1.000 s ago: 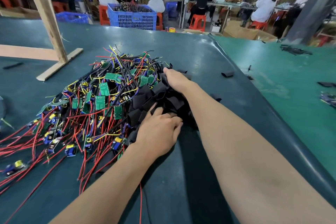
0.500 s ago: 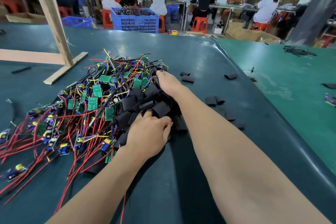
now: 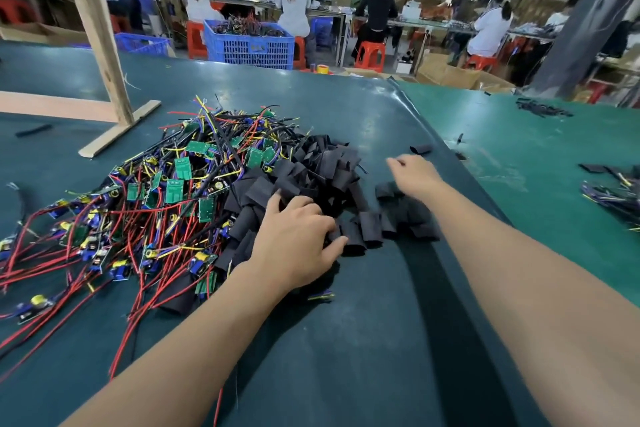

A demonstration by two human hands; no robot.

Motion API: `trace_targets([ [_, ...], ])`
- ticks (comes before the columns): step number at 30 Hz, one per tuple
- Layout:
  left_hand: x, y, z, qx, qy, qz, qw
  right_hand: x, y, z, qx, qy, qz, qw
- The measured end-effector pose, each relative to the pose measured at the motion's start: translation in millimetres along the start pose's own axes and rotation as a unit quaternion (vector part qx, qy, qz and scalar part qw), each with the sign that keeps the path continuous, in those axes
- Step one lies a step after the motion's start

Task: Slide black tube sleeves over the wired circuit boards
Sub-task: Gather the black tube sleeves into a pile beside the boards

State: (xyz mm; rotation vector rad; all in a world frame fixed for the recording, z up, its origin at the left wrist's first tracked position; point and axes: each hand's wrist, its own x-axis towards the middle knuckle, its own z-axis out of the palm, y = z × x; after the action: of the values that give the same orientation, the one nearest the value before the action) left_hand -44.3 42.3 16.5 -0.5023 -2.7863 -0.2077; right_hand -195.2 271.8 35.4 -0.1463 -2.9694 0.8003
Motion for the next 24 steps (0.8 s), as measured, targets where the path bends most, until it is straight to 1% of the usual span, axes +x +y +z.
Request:
trace_targets([
  [2, -3.7, 4.3, -1.6, 0.003, -0.001, -0.011, 1.000, -18.9, 26.5, 3.0, -0.025, -0.019, 0.016, 0.999],
  [3, -5.5, 6.3, -3.4, 0.006, 0.007, -0.016, 1.000, -28.2, 33.0, 9.3, -0.030, -0.024, 0.010, 0.999],
  [5, -8.3, 9.2, -9.2, 0.010, 0.044, -0.021, 0.999, -42.7, 32.2, 25.6, -0.022, -0.002, -0.017, 1.000],
  [7, -11.5, 8.4, -15.6, -0.005, 0.125, -0.015, 0.992, -50.2, 18.5, 37.8, -0.003, 0.022, -0.038, 0.999],
  [9, -17.9, 4.2, -18.5, -0.028, 0.221, 0.015, 0.975, -53.3, -0.7, 45.0, 0.015, 0.010, -0.048, 0.999],
  [10, -22.0, 2.0, -18.5, -0.041, 0.240, 0.038, 0.969, -54.6, -11.5, 47.1, 0.023, -0.001, -0.052, 0.998],
  [11, -26.9, 0.4, -18.2, -0.052, 0.229, 0.069, 0.970, -56.0, -21.9, 49.1, 0.036, -0.011, -0.053, 0.998],
  [12, -32.1, -0.3, -17.8, -0.059, 0.194, 0.104, 0.974, -57.0, -31.0, 50.0, 0.058, -0.013, -0.049, 0.997],
  [14, -45.4, -1.4, -16.8, -0.055, 0.091, 0.162, 0.981, -60.7, -43.8, 46.0, 0.105, 0.009, -0.033, 0.994],
  [15, -51.1, -3.6, -16.6, -0.045, 0.055, 0.177, 0.982, -63.0, -45.6, 41.1, 0.121, 0.028, -0.028, 0.992],
  [16, -55.2, -8.0, -16.4, -0.037, 0.037, 0.184, 0.982, -66.4, -44.1, 34.8, 0.127, 0.047, -0.027, 0.990],
  [17, -58.1, -13.9, -17.3, -0.041, 0.036, 0.185, 0.981, -72.1, -40.1, 26.9, 0.127, 0.069, -0.031, 0.989],
  [19, -62.3, -28.0, -21.3, -0.075, 0.062, 0.166, 0.981, -90.9, -29.8, 10.1, 0.121, 0.102, -0.049, 0.986],
  [21, -66.4, -42.5, -23.3, -0.086, 0.123, 0.115, 0.982, -117.3, -21.8, 0.4, 0.126, 0.103, -0.069, 0.984],
  [23, -71.2, -55.2, -20.6, -0.065, 0.188, 0.031, 0.980, -147.2, -24.9, 5.0, 0.140, 0.086, -0.108, 0.980],
  [24, -74.0, -59.9, -19.2, -0.060, 0.195, -0.020, 0.979, -161.7, -29.9, 13.5, 0.150, 0.063, -0.139, 0.977],
])
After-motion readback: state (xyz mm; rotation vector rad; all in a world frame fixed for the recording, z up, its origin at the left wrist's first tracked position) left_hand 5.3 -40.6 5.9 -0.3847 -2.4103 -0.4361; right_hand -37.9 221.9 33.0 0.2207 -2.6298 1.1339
